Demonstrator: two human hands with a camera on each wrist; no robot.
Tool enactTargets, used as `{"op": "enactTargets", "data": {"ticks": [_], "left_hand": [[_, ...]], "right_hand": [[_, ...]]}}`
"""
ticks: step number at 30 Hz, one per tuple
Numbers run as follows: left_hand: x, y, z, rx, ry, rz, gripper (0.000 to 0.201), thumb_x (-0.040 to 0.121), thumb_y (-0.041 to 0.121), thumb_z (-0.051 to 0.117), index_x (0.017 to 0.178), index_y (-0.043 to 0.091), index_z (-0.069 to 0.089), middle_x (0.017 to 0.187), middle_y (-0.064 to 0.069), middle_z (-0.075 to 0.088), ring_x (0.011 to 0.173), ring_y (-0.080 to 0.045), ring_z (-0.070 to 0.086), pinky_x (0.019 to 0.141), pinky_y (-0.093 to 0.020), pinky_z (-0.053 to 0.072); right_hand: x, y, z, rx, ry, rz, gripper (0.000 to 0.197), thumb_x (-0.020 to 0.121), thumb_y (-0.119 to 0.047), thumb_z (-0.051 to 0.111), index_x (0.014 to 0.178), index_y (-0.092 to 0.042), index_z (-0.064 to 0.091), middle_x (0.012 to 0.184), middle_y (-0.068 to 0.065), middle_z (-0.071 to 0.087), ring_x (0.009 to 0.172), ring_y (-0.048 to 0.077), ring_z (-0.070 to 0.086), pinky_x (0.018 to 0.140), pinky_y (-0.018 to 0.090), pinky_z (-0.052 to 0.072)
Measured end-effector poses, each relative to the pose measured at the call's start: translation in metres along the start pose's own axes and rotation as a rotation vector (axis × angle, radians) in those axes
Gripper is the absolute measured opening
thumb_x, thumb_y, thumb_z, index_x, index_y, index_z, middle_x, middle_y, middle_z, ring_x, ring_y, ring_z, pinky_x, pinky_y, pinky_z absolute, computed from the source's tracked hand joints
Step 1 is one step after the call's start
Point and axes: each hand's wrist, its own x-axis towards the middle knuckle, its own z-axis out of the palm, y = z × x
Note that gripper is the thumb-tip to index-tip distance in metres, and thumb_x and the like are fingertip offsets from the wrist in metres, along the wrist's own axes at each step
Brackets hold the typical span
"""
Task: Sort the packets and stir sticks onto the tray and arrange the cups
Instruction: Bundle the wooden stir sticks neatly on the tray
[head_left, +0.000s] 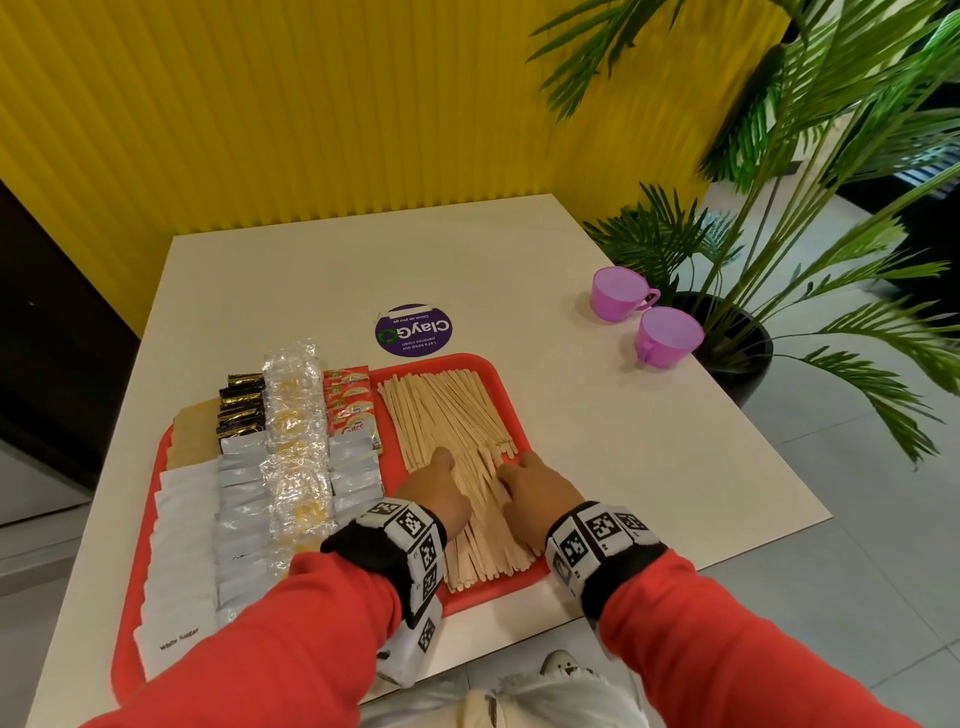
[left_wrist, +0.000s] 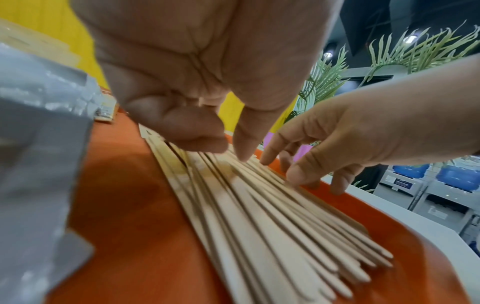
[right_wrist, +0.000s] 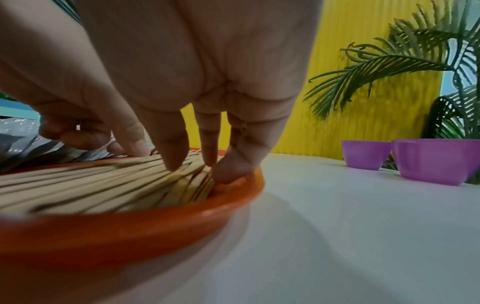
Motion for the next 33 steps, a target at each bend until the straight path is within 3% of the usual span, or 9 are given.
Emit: {"op": "enactTargets", "data": {"ticks": [4,8,11,14,20,24,27,33], "left_hand": [[-0.002,-0.001,0.000,0.004,-0.057,-0.040,0.050,0.088,0.013,0.052,0.133,0.014,0.030,0.072,0.004,0.040,0.075,-0.017,0.051,0.060,-0.026,0.038],[-0.003,-0.001,-0.004,-0.016,-0.045,-0.053,0.049,0.088,0.013,0.050,0.133,0.012,0.030,0.076,0.001,0.045,0.079,-0.021,0.055,0.062,-0.028,0.041],[-0.005,0.003,-0.004,0.017,-0.078,-0.059,0.047,0.090,0.009,0.045,0.134,0.011,0.029,0.101,-0.009,0.059,0.098,-0.027,0.061,0.070,-0.031,0.044],[-0.004,0.006,-0.003,0.063,-0.097,-0.094,0.050,0.090,0.007,0.047,0.136,0.008,0.027,0.118,-0.012,0.057,0.107,-0.026,0.059,0.083,-0.032,0.048],[0.001,0.006,-0.013,0.014,-0.066,-0.091,0.048,0.088,0.008,0.049,0.133,0.005,0.032,0.116,-0.013,0.059,0.103,-0.027,0.061,0.080,-0.034,0.051],[0.002,0.005,-0.015,0.087,-0.070,-0.070,0.041,0.090,0.008,0.048,0.131,0.006,0.038,0.121,-0.011,0.057,0.108,-0.025,0.059,0.080,-0.030,0.048],[0.003,0.004,-0.012,0.132,-0.070,-0.057,0.034,0.093,0.006,0.045,0.127,0.006,0.044,0.125,-0.010,0.057,0.113,-0.023,0.057,0.073,-0.024,0.039],[0.005,0.003,-0.019,0.080,-0.104,-0.067,0.038,0.090,0.006,0.049,0.128,0.003,0.043,0.126,-0.013,0.054,0.114,-0.025,0.056,0.088,-0.030,0.046]], "right_hand": [[0.001,0.000,0.003,-0.013,-0.013,0.009,0.036,0.091,-0.005,0.043,0.126,-0.009,0.047,0.128,0.011,0.041,0.107,0.031,0.055,0.089,0.036,0.046],[-0.001,-0.001,0.000,0.005,0.033,-0.004,0.038,0.090,-0.010,0.045,0.128,-0.011,0.045,0.129,0.010,0.040,0.111,0.031,0.052,0.092,0.036,0.045],[-0.002,-0.005,0.002,-0.019,0.006,-0.080,0.048,0.089,-0.015,0.051,0.136,-0.017,0.038,0.132,0.009,0.038,0.118,0.033,0.045,0.097,0.039,0.042],[-0.003,-0.007,0.004,-0.021,-0.013,-0.097,0.047,0.089,-0.010,0.051,0.134,-0.018,0.039,0.129,0.009,0.041,0.116,0.033,0.047,0.095,0.039,0.044],[0.006,-0.004,-0.011,0.045,0.127,-0.067,0.035,0.090,-0.010,0.042,0.125,-0.012,0.048,0.126,0.008,0.044,0.110,0.030,0.050,0.092,0.036,0.043],[0.021,-0.006,-0.019,0.026,0.102,-0.027,0.035,0.091,-0.007,0.041,0.125,-0.007,0.049,0.136,0.009,0.038,0.117,0.031,0.047,0.099,0.038,0.041],[0.030,-0.008,-0.020,-0.019,0.051,-0.024,0.037,0.089,-0.003,0.042,0.125,-0.005,0.048,0.139,0.010,0.037,0.121,0.031,0.045,0.101,0.037,0.038],[0.038,-0.007,-0.018,0.022,0.059,-0.083,0.034,0.088,0.000,0.040,0.118,-0.004,0.056,0.129,0.008,0.050,0.115,0.028,0.050,0.097,0.032,0.038]]}}
